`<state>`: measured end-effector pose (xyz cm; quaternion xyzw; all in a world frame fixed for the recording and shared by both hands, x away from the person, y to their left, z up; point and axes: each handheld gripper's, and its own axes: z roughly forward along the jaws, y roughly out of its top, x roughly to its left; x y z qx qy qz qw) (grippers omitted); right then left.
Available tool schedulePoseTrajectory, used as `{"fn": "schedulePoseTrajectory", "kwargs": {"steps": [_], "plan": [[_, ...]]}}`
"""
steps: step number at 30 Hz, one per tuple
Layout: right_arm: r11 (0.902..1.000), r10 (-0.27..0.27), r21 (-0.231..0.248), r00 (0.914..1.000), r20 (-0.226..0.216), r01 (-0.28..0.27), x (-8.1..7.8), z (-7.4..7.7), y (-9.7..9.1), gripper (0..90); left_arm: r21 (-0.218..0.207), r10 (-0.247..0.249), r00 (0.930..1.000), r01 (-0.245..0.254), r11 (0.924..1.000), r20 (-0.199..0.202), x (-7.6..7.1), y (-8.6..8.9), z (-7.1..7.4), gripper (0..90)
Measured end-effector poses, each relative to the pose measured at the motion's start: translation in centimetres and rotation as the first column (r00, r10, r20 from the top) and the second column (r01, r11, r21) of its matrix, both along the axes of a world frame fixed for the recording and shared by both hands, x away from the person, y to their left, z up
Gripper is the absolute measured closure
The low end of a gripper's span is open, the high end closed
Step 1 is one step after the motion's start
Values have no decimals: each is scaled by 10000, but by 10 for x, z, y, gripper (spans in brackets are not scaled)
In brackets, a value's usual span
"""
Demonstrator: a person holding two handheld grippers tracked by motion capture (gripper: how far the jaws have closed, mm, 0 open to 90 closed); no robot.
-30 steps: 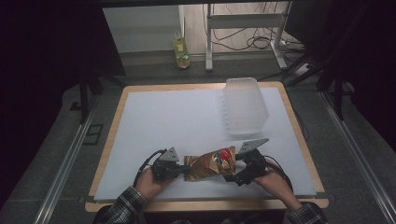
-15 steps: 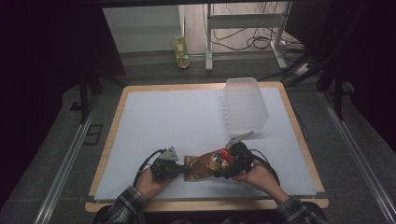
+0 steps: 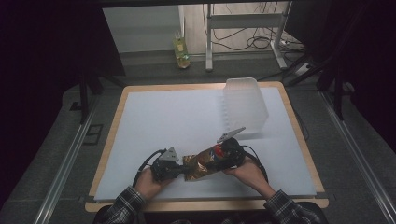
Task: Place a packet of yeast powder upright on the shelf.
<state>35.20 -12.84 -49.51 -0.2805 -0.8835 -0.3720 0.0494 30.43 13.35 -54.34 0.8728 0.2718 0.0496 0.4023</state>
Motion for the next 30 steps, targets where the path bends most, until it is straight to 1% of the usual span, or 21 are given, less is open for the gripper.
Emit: {"fn": "schedulePoseTrajectory", "kwargs": {"steps": [1, 2, 3, 4, 5, 7, 9, 10, 11, 12, 13, 16, 20, 25, 28, 30], "plan": [[10000, 0, 0, 10000, 0, 0, 0, 0, 0, 490, 0, 0, 10000, 0, 10000, 0, 0, 0, 0, 863], [10000, -33, 35, 10000, -19, 33, 0, 1, 0, 517, 15, 0, 10000, 0, 10000, 16, 0, 0, 0, 863], [9999, -38, 112, 10000, -28, 39, 0, 1, -1, 548, 140, -69, 9999, 68, 9999, 73, 0, 1, 1, 849], [9998, -38, 172, 10000, -75, 40, 1, 1, -2, 566, 81, -18, 10000, 17, 10000, 88, -1, 1, 2, 830], [9997, -92, 203, 9998, -195, 96, 2, 2, -2, 581, 203, -86, 9999, 83, 9998, 139, -1, 2, 2, 806], [9994, -144, 318, 9993, -331, 155, 3, 2, -3, 599, 204, -11, 9999, 7, 9998, 173, -2, 1, 3, 770], [9993, -170, 335, 9992, -371, 182, 2, 3, -4, 609, 136, 105, 9997, -108, 9998, 227, -2, 1, 4, 718], [9992, -132, 373, 9994, -326, 144, 2, 4, -5, 617, 37, 138, 9996, -139, 9999, 237, -3, 1, 5, 661], [9992, -132, 373, 9994, -326, 144, 2, 4, -5, 617, 37, 138, 9996, -139, 9999, 237, -3, 1, 5, 640], [9991, -128, 398, 9994, -326, 141, 2, 5, -6, 621, -13, 146, 9996, -145, 9999, 250, -3, 1, 5, 640], [9991, -108, 418, 9994, -317, 122, 2, 6, -6, 626, 45, 122, 9995, -123, 9999, 300, -3, 1, 6, 611], [9990, -43, 452, 9997, -232, 54, 2, 11, -9, 636, -54, 175, 9991, -173, 9998, 391, -3, 2, 7, 535], [9987, -13, 502, 10000, -22, 14, 2, 19, -13, 641, -386, 353, 9989, -341, 9987, 300, -2, 6, 9, 465], [9993, 73, 363, 9994, 348, -86, 3, 28, -18, 644, -677, 571, 9978, -548, 9962, 336, 0, 10, 9, 365], [9991, 161, 396, 9985, 530, -182, 4, 34, -21, 646, -612, 603, 9971, -574, 9965, 464, 1, 10, 9, 302], [9989, 222, 402, 9973, 695, -250, 5, 38, -22, 646, -552, 689, 9963, -661, 9963, 513, 1, 10, 8, 294]]}}
